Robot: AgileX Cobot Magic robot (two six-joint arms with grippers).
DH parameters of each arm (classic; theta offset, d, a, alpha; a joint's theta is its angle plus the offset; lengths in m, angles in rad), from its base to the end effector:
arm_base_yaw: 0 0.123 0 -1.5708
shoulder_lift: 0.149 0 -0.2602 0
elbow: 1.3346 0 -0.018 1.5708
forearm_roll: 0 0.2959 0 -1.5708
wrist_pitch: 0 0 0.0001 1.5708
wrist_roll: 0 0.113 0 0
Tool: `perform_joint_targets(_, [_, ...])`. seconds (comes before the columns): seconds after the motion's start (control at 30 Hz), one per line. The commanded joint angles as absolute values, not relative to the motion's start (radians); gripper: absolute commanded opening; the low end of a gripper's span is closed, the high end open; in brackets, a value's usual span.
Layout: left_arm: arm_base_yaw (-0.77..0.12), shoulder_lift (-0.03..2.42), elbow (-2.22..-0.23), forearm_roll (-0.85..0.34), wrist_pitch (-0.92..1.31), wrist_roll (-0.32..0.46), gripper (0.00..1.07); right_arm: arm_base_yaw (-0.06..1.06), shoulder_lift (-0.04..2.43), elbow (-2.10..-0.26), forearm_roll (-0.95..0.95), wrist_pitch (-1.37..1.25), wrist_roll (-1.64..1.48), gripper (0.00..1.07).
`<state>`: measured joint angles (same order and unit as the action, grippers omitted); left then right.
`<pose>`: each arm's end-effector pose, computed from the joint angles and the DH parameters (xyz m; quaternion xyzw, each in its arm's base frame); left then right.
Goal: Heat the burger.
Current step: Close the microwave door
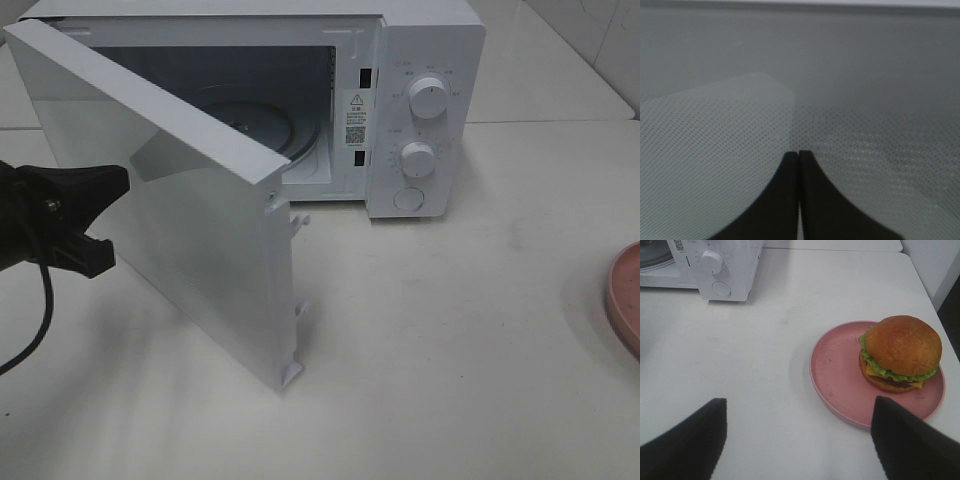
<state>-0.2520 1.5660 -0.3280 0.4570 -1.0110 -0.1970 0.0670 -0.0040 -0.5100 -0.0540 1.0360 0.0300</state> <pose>0.2581 -0.1101 0.0978 0.2368 0.7289 -0.2066 0.6082 0.0789 0.0000 0.2952 -0.0147 0.8425 -0.0009 0.5384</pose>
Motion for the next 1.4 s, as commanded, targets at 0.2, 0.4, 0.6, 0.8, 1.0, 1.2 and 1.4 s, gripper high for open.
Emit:
perform_joint_targets(0.2, [-0.4, 1.629, -0.41, 0.284, -1.027, -0.155, 0.0, 0.059, -0.031, -0.506, -0.051, 1.031, 0.022, 0.76])
perform_joint_targets(0.4, [-0.537, 1.691, -0.483, 0.058, -1.02, -0.046, 0.0, 0.059, -0.031, -0.506, -0.051, 1.031, 0.023, 0.76])
perform_joint_targets(0.6, [-0.642, 1.732, -0.572, -0.111, -0.959, 0.032, 0.0, 0.059, -0.031, -0.506, -0.051, 1.031, 0.025, 0.76])
perform_joint_targets(0.8, [-0.691, 1.765, -0.646, -0.213, -0.913, 0.115, 0.0, 0.059, -0.031, -0.506, -0.051, 1.031, 0.025, 0.76])
perform_joint_targets(1.0, [-0.729, 1.829, -0.759, -0.353, -0.86, 0.204, 0.0, 0.059, -0.031, -0.506, -0.051, 1.031, 0.025, 0.76])
perform_joint_targets(1.2, [-0.739, 1.875, -0.847, -0.427, -0.83, 0.252, 0.0, 0.059, -0.031, -0.506, -0.051, 1.031, 0.025, 0.76])
perform_joint_targets(1.4, [-0.739, 1.912, -0.944, -0.533, -0.769, 0.341, 0.0, 0.059, -0.031, -0.506, -0.051, 1.031, 0.025, 0.76])
